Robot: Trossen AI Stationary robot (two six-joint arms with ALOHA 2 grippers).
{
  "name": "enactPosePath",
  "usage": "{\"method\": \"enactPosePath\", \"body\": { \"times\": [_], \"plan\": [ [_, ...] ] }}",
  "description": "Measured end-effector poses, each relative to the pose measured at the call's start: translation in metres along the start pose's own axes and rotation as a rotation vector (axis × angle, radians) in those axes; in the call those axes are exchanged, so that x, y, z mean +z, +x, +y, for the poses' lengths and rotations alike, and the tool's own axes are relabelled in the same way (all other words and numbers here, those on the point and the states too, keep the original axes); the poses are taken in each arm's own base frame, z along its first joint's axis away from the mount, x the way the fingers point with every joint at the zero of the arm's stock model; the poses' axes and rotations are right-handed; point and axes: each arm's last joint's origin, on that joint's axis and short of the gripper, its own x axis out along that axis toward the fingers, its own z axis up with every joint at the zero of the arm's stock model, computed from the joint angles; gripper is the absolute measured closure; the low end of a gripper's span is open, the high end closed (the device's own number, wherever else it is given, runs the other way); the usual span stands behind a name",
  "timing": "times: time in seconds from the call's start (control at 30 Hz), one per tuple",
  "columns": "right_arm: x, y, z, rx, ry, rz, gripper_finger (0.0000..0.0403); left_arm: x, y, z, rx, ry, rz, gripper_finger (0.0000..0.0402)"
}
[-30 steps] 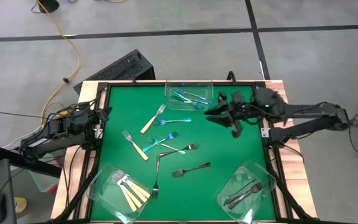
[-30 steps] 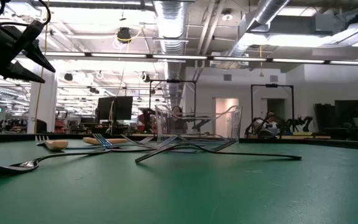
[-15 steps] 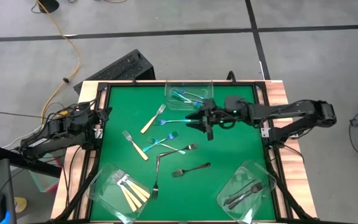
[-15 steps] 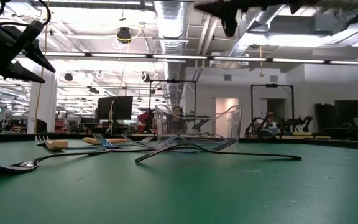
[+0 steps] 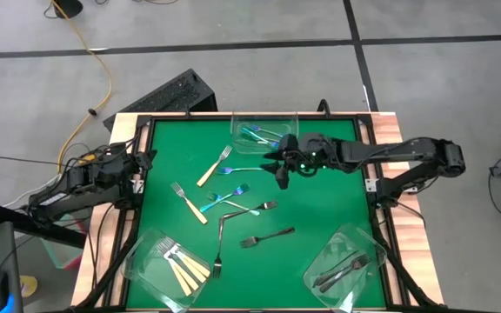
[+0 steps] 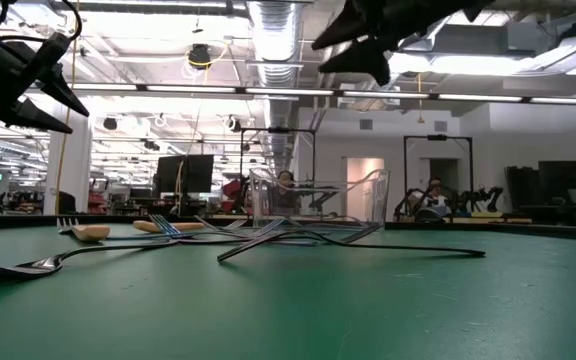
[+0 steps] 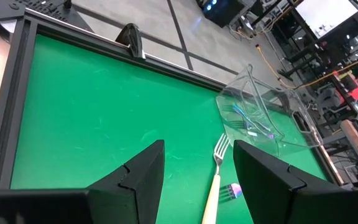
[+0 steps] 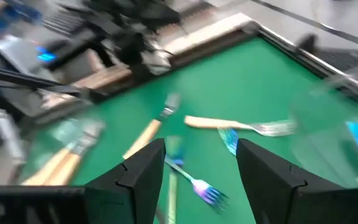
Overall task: Sort silverware by color (type)
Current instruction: Put the blue fork into the top transparent bin
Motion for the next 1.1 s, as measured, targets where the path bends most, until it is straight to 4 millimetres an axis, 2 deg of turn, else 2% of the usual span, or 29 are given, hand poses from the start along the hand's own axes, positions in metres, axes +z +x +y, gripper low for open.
{"method": "enactPosePath", "body": {
  "times": [0.3, 0.4, 0.7, 1.1],
  "plan": [
    [0.013, -0.005, 0.003, -0.033, -0.009, 0.013, 0.0181, 0.0, 0.0, 0.0, 0.001, 0.0, -0.002, 0.0226],
    [0.013, 0.001, 0.003, -0.042, -0.009, 0.018, 0.0181, 0.0, 0.0, 0.0, 0.002, 0.001, -0.003, 0.0226],
    [-0.004, 0.052, 0.006, -0.06, -0.026, 0.137, 0.0181, 0.0, 0.0, 0.0, 0.003, 0.001, -0.006, 0.0226],
    [0.022, 0.112, 0.022, 0.041, -0.153, 0.159, 0.0181, 0.0, 0.0, 0.0, 0.002, 0.002, 0.0, 0.0226]
  ]
}}
